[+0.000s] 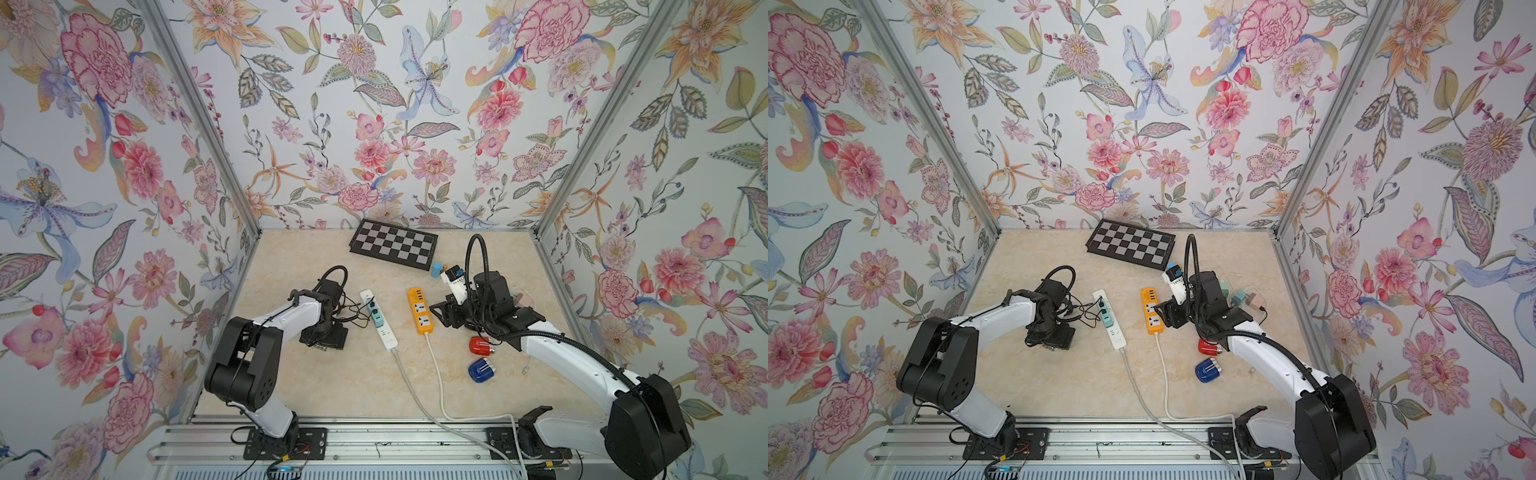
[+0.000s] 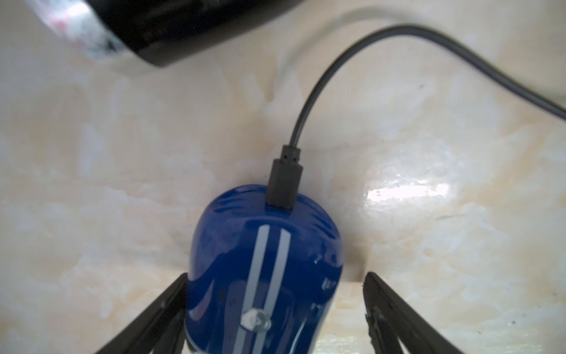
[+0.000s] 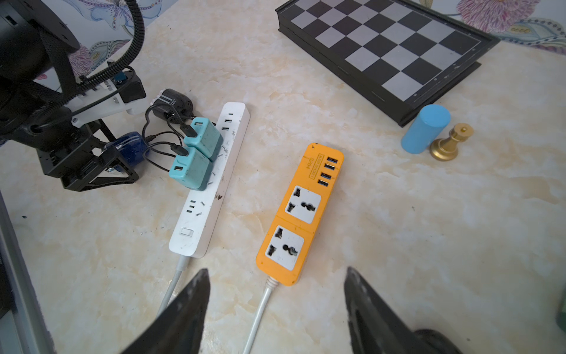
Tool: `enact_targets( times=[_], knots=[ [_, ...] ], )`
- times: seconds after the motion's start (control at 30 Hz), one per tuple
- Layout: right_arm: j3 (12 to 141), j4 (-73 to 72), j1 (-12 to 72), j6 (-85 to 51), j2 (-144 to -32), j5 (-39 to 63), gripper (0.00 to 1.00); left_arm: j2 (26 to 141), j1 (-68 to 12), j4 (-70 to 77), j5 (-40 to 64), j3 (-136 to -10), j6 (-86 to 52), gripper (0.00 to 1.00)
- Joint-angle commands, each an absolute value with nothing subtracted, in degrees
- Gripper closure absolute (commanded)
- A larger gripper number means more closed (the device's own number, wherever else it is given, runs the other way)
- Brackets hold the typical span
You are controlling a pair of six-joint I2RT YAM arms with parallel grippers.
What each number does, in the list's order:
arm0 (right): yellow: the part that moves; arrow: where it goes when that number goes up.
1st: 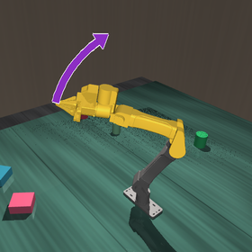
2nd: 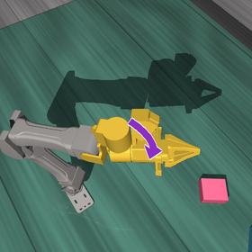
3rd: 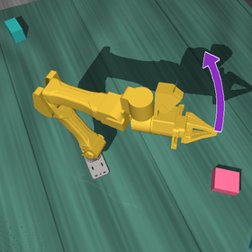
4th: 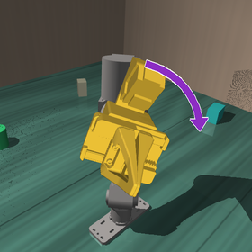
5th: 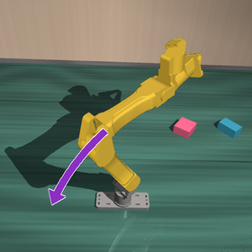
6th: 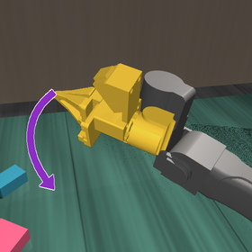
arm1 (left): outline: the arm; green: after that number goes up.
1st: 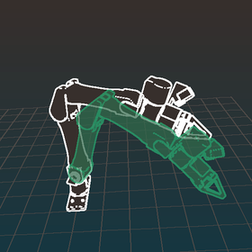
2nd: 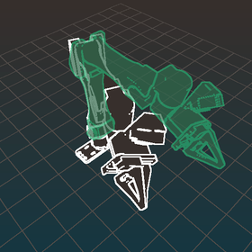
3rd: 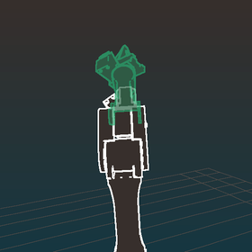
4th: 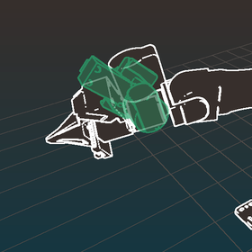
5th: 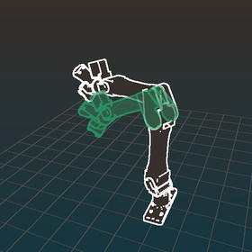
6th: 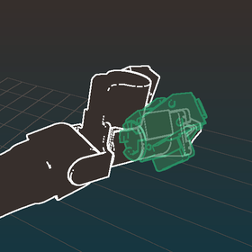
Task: Unplug the electric shaver
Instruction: Pick up the electric shaver from the center of the board.
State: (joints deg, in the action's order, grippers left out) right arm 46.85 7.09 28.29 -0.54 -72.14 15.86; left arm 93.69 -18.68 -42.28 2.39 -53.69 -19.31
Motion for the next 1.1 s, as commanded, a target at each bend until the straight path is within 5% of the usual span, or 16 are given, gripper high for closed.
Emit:
enact_targets(
  times=[0.0, 0.47, 0.67, 0.9, 1.07],
  knots=[
    [45.47, 5.25, 28.21, -1.26, -71.08, 15.54, 0.29, 91.79, -19.33, -41.64, 0.48, -53.17, -21.59, 0.16],
    [44.27, 4.47, 28.71, -1.59, -69.39, 15.95, 0.29, 95.65, -21.10, -40.14, -3.50, -54.40, -22.14, 0.31],
    [44.03, 4.19, 28.65, -2.02, -69.34, 16.51, 0.29, 94.32, -21.80, -41.25, -3.41, -53.18, -23.39, 0.29],
    [44.03, 2.91, 28.77, -4.46, -69.39, 17.91, 0.29, 94.66, -22.25, -40.89, -3.83, -53.00, -23.68, 0.48],
    [43.33, 1.32, 29.57, -12.31, -69.18, 19.16, 0.30, 92.70, -23.23, -41.57, -3.89, -53.81, -23.72, 0.50]
  ],
)
